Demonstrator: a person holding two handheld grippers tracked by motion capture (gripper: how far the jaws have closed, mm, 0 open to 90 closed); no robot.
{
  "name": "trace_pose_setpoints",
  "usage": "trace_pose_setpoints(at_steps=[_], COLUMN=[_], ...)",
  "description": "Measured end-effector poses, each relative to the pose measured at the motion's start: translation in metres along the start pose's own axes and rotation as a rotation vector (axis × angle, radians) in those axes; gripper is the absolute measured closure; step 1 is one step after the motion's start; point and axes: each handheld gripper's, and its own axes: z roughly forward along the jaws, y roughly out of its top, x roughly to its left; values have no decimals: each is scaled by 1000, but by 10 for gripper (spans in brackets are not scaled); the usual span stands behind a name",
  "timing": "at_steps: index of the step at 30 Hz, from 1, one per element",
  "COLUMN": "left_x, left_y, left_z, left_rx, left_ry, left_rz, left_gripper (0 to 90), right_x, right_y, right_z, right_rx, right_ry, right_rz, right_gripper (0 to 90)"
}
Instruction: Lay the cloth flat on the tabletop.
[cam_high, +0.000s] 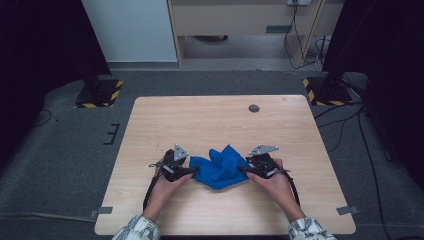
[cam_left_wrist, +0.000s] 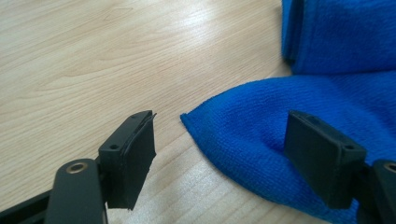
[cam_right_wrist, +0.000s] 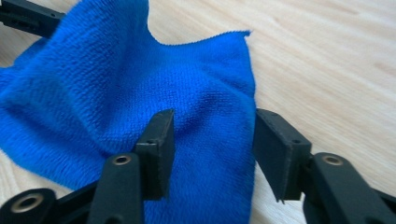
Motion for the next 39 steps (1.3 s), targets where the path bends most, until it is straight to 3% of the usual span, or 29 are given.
trace_pose_setpoints(at_steps=[2,5,6,7,8,9,12,13,15,17,22,26,28,32,33,34,36,38,39], left_x=[1,9,9,12,13,12,8,4,1,-1,-2,-2,4,8,6,6,3,3,4], left_y=[0,2,2,2,2,1,1,1,2,3,5,10,12,8,5,5,5,5,5], left_z=[1,2,2,3,4,8,10,12,12,12,15,7,-6,-6,-1,-1,0,-1,-2], left_rx=[0,-20,-20,-24,-20,2,25,52,72,81,60,15,-38,-11,33,33,47,43,38], left_ry=[-4,2,2,-15,-24,-61,-80,-106,-87,-100,-119,-87,-40,-49,-57,-57,-57,-53,-54], left_rz=[-8,-52,-52,-70,-73,-78,-49,-36,-27,-13,-24,-31,-54,-63,-50,-50,-34,-30,-33], left_gripper=[244,305,319,328,328,349,403,429,494,590,848,863,862,860,857,851,846,848,848], right_x=[0,3,3,7,7,9,11,12,14,15,14,7,2,-4,-5,-5,-4,-5,-8], right_y=[0,-1,-1,-1,-1,-1,-1,0,1,2,3,0,-7,-29,-35,-35,-44,-43,-36], right_z=[3,12,12,12,12,11,9,8,5,2,-6,-19,-28,-39,-39,-39,-40,-41,-46], right_rx=[6,35,35,34,34,26,10,6,-11,-27,-39,-69,-74,-40,-28,-28,-13,-25,-56], right_ry=[0,12,12,18,18,27,37,41,47,55,55,37,15,4,14,14,21,19,13], right_rz=[2,-16,-16,-40,-40,-49,-64,-66,-68,-74,-70,-56,-36,-1,6,6,12,20,40], right_gripper=[478,627,627,757,757,835,862,865,866,868,868,868,868,862,841,841,708,662,583])
